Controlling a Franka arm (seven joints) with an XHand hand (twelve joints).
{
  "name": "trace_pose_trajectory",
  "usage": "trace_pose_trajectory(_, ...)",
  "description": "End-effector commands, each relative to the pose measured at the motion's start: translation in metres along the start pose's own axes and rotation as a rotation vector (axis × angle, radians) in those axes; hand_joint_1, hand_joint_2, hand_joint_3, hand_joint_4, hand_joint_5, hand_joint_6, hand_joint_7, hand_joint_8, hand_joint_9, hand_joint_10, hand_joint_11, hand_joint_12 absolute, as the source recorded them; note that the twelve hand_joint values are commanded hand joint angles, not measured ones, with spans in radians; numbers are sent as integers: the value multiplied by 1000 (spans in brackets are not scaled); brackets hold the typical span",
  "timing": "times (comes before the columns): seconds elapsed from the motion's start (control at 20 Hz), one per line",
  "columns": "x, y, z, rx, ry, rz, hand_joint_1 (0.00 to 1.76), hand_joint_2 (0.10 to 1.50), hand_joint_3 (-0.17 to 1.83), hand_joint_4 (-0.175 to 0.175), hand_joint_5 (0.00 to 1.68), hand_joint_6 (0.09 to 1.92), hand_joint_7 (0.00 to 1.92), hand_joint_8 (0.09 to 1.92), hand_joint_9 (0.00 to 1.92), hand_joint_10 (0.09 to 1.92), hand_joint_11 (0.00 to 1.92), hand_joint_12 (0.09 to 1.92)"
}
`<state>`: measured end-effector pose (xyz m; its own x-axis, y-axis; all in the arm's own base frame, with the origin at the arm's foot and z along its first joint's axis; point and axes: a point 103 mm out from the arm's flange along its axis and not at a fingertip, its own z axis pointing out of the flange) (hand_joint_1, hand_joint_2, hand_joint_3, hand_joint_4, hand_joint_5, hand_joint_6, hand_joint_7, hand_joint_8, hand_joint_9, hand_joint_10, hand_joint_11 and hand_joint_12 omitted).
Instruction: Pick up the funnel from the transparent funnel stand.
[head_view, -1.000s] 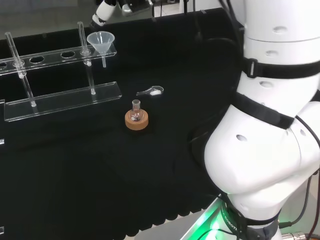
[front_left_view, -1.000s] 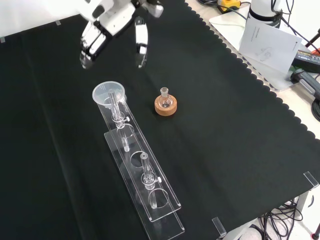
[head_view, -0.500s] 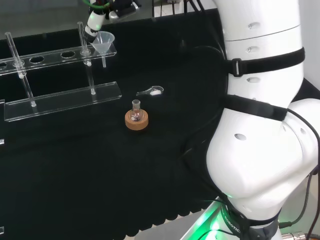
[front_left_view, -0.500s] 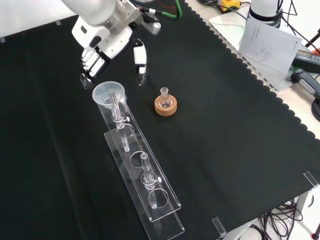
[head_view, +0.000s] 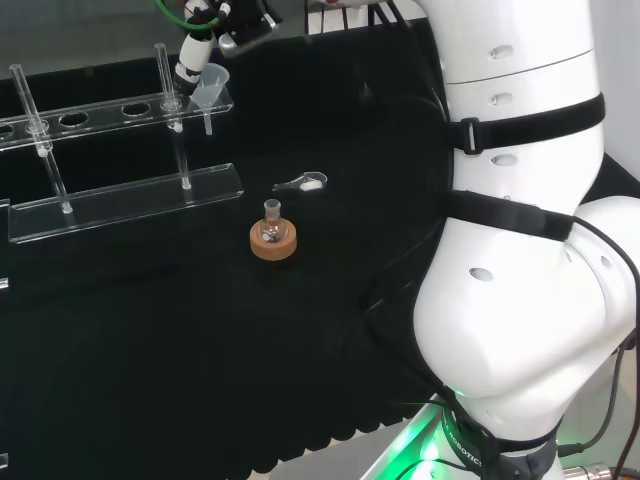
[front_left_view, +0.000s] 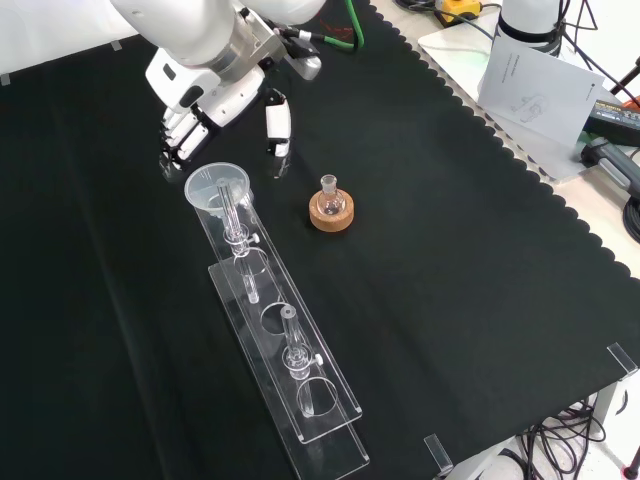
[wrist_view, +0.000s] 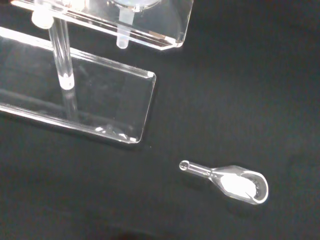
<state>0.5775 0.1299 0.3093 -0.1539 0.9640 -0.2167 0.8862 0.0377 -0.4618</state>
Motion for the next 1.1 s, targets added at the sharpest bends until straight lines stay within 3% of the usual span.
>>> trace_pose_trajectory(0.05, -2, 9, 6, -17, 16, -10, 543, 719, 206, -72, 120, 87, 0, 579, 188, 834, 364, 1483)
trace_pose_trajectory(1.1, 0, 34, 26, -31, 22, -40, 597, 734, 222, -41, 152, 87, 4, 705, 227, 861, 383, 1472)
